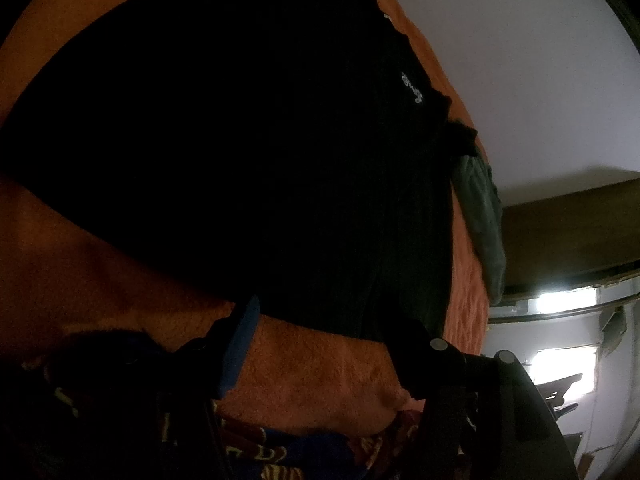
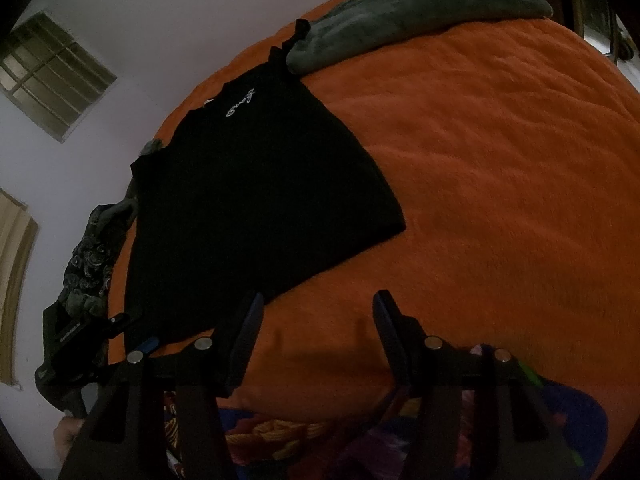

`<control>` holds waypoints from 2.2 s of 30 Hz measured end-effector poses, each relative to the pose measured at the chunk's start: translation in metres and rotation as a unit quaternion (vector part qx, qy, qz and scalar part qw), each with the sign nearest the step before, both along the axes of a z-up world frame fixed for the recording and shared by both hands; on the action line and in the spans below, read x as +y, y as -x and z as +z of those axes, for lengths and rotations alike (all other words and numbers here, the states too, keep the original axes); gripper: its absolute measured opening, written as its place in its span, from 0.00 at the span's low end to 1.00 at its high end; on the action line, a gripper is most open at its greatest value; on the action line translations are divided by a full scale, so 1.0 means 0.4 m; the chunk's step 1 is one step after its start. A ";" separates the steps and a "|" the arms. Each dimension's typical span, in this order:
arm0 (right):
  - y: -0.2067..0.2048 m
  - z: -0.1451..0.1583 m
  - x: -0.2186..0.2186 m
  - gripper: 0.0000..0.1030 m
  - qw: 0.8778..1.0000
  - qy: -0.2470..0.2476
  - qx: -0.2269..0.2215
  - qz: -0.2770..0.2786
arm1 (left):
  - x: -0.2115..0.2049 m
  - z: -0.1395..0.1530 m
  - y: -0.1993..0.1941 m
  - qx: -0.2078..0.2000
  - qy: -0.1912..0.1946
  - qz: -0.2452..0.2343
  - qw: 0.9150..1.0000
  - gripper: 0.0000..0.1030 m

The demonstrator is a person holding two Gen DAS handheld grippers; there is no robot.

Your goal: Fold clothes

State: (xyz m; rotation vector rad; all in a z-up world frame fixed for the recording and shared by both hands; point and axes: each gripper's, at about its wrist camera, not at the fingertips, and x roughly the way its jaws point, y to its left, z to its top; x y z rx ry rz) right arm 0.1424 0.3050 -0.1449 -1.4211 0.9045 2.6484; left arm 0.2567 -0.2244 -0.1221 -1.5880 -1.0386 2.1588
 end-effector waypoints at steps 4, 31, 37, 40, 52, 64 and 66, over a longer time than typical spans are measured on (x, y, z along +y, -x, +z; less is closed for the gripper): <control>0.000 0.000 0.002 0.54 1.000 0.000 0.000 0.000 | 0.002 0.001 0.004 0.000 -0.001 0.000 1.000 0.61; 0.006 -0.006 0.013 0.54 1.000 0.003 -0.005 -0.001 | -0.003 -0.011 0.010 -0.006 -0.007 -0.008 1.000 0.61; 0.006 -0.006 0.014 0.54 1.000 0.004 -0.007 -0.002 | -0.003 -0.013 0.008 -0.007 -0.007 -0.010 1.000 0.61; 0.004 -0.008 0.018 0.54 1.000 0.004 -0.008 -0.003 | -0.003 -0.013 0.011 -0.008 -0.008 -0.010 1.000 0.61; 0.001 -0.011 0.018 0.54 1.000 0.006 -0.010 -0.005 | 0.006 -0.014 0.016 -0.010 -0.009 -0.012 1.000 0.61; 0.003 -0.014 0.024 0.54 1.000 0.007 -0.009 -0.004 | 0.000 -0.017 0.009 -0.011 -0.012 -0.011 1.000 0.61; 0.001 -0.014 0.024 0.54 1.000 0.007 -0.009 -0.004 | -0.001 -0.017 0.007 -0.012 -0.012 -0.011 1.000 0.61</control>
